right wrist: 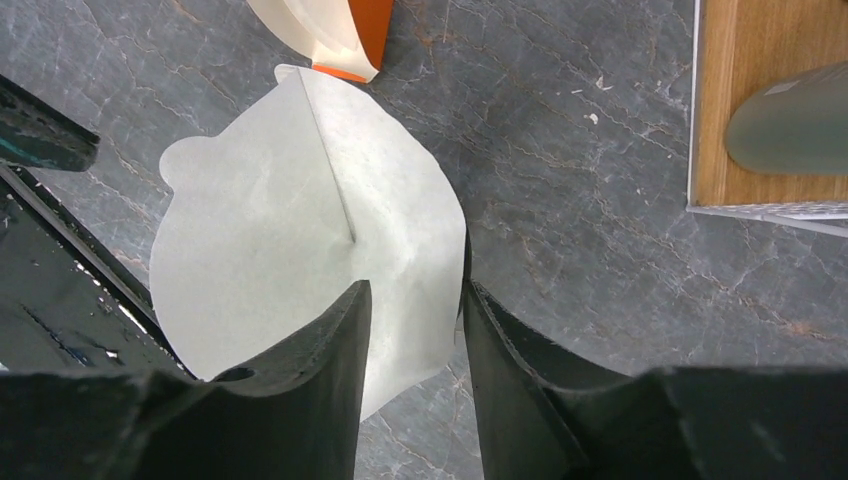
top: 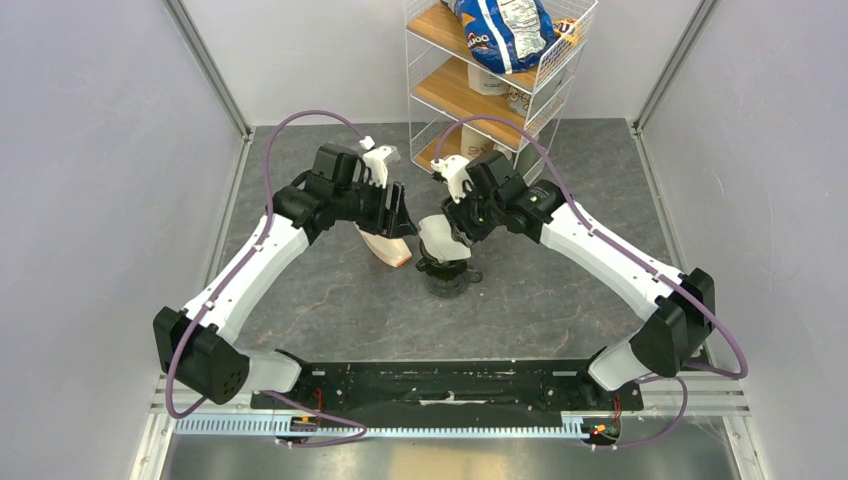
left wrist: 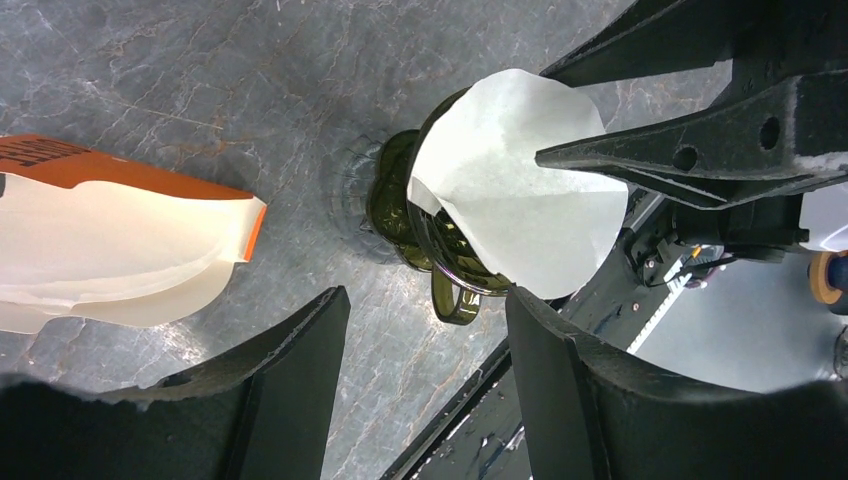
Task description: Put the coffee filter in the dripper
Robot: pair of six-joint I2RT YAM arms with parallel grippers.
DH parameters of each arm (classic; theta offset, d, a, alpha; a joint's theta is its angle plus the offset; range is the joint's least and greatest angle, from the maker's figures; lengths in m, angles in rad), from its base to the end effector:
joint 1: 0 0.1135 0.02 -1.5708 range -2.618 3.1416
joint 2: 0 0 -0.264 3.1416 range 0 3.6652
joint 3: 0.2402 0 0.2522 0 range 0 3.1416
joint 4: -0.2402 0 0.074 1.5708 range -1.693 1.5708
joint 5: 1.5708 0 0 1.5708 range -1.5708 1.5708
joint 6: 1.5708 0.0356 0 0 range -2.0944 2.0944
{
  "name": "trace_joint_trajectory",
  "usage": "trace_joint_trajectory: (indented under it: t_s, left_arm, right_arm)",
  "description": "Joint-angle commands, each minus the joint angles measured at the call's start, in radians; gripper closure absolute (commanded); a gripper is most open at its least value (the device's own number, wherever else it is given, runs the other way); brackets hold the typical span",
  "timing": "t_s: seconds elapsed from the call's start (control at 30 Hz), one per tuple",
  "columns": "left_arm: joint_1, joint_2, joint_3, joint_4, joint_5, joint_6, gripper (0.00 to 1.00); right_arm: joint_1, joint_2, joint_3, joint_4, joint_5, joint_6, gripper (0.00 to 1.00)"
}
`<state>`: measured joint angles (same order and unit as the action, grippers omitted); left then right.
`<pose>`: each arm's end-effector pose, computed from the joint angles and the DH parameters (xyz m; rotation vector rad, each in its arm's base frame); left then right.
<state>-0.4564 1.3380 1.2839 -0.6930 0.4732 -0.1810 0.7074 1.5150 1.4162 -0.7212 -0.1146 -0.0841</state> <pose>0.2482 -0.1399 0.3452 0.5707 2.3056 -0.8642 0.2478 0.2173 0.3327 -0.9862 2.2182 0.4258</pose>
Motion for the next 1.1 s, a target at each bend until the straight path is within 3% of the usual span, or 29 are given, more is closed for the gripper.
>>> trace_joint_trajectory:
  t_s: [0.0, 0.07, 0.23, 0.43, 1.07]
  left_arm:
    - [-0.005, -0.007, -0.012, 0.048, 0.04, -0.032, 0.33]
    - [-0.007, -0.002, -0.014, 0.06, 0.048, -0.041, 0.33]
    - [-0.008, -0.009, -0.027, 0.105, 0.065, -0.068, 0.31]
    - [-0.016, 0.017, -0.045, 0.137, 0.066, -0.093, 0.32]
    - [-0.039, 0.102, -0.094, 0.141, -0.021, -0.065, 0.36]
  right_arm:
    - [-0.014, -0.03, 0.061, -0.01, -0.011, 0.018, 0.5]
    - [-0.016, -0.037, 0.063, -0.011, -0.018, 0.018, 0.44]
    - [-0.033, -0.047, 0.07, -0.018, -0.025, 0.021, 0.4]
    - [-0.06, -0.049, 0.063, -0.013, -0.047, 0.023, 0.52]
    - [-0.077, -0.006, 0.027, -0.003, -0.057, -0.015, 0.55]
